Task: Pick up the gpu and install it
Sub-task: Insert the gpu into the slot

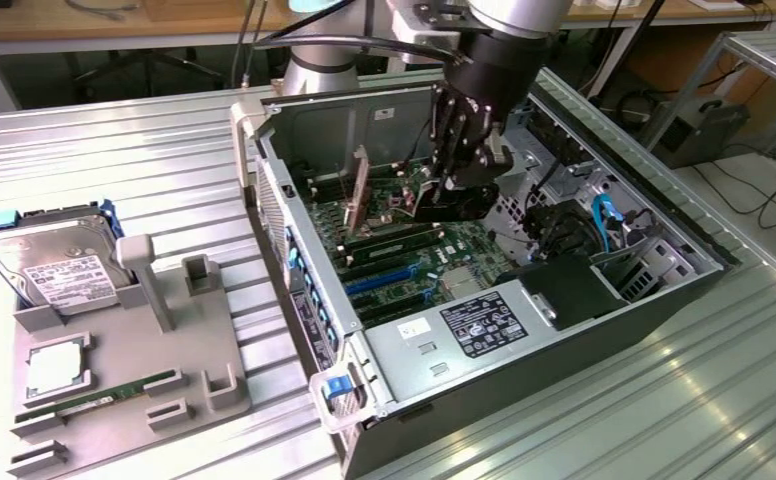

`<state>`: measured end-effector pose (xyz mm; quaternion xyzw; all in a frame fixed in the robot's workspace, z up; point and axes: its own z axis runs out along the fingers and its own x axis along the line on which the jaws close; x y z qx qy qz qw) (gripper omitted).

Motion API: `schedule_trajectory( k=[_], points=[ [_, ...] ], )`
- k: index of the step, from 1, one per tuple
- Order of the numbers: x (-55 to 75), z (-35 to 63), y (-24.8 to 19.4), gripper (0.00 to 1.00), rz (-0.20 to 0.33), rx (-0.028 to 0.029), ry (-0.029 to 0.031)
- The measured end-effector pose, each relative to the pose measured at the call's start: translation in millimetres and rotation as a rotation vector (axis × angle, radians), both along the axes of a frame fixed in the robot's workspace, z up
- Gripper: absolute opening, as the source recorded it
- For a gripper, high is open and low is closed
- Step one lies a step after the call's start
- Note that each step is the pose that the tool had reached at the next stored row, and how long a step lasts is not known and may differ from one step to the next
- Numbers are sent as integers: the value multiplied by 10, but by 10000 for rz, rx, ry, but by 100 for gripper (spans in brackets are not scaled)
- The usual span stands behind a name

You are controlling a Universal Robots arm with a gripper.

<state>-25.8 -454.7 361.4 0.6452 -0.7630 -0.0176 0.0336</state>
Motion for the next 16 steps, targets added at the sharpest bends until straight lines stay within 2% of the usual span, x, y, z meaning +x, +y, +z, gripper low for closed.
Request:
schedule_trajectory(
  k=[12, 13, 16],
  points=[
    [0, -103, 0, 26, 2474, 1, 0],
    [0, -123, 0, 26, 2818, -1, 0],
    [-19, -175, 0, 26, 2890, -4, -31]
  ],
)
